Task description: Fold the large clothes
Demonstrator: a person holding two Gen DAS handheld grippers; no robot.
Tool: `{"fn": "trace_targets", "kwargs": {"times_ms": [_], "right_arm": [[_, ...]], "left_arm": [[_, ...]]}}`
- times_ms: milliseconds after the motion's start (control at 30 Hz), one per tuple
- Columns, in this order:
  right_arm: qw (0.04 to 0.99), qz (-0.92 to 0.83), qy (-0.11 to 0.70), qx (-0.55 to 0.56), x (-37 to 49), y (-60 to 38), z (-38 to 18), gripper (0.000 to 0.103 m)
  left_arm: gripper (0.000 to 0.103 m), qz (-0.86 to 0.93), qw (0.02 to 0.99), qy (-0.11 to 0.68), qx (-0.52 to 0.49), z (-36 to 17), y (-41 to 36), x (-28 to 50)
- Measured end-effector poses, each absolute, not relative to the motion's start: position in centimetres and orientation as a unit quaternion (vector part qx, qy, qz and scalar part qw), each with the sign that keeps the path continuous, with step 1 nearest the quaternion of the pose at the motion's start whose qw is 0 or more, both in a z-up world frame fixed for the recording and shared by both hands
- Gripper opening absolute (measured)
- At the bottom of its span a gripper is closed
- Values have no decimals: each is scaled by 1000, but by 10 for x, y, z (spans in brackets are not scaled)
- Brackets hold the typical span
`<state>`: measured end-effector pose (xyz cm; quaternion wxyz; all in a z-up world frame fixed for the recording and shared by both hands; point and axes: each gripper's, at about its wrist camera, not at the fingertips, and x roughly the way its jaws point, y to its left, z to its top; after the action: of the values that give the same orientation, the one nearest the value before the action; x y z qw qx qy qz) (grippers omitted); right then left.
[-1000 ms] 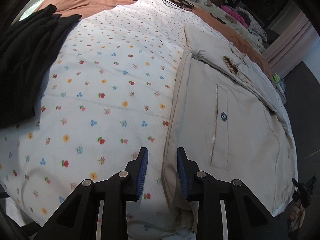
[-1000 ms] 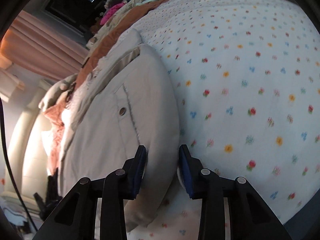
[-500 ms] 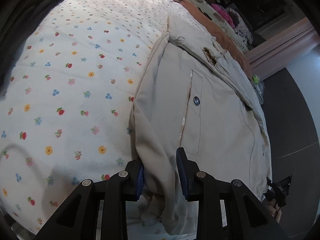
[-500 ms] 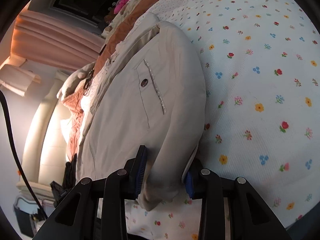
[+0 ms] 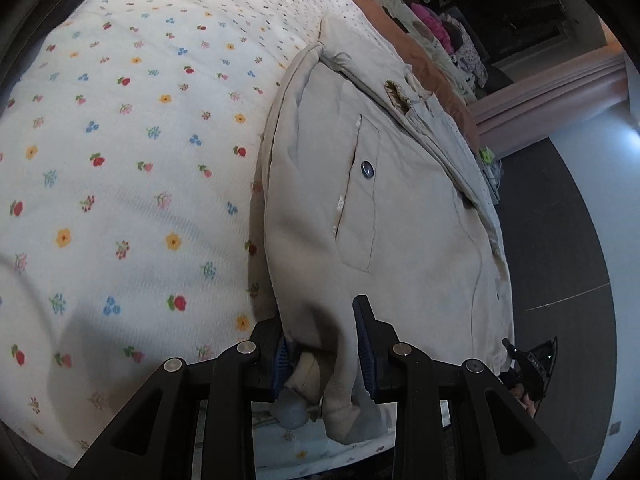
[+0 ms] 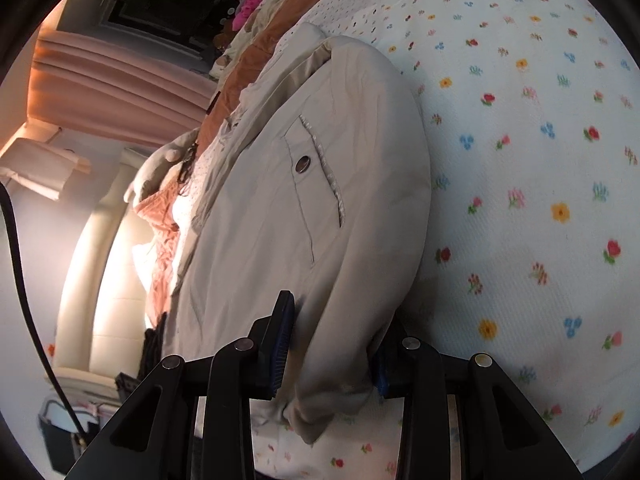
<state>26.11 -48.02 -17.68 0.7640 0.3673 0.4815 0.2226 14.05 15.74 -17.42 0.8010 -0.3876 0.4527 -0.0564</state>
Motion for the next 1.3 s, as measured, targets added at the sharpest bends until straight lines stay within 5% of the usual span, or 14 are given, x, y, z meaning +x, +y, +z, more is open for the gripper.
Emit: {"fn": "trace_targets", "kwargs": {"times_ms": [300,1300], "right_arm": [[780,218,454,372,242,-486,-164,16],[841,373,222,323,119,-507,54,15]], "left_arm": [[12,-29,819,426,-384,-163,156,123],[8,-128,902,181,-371,63,155,-7]]}}
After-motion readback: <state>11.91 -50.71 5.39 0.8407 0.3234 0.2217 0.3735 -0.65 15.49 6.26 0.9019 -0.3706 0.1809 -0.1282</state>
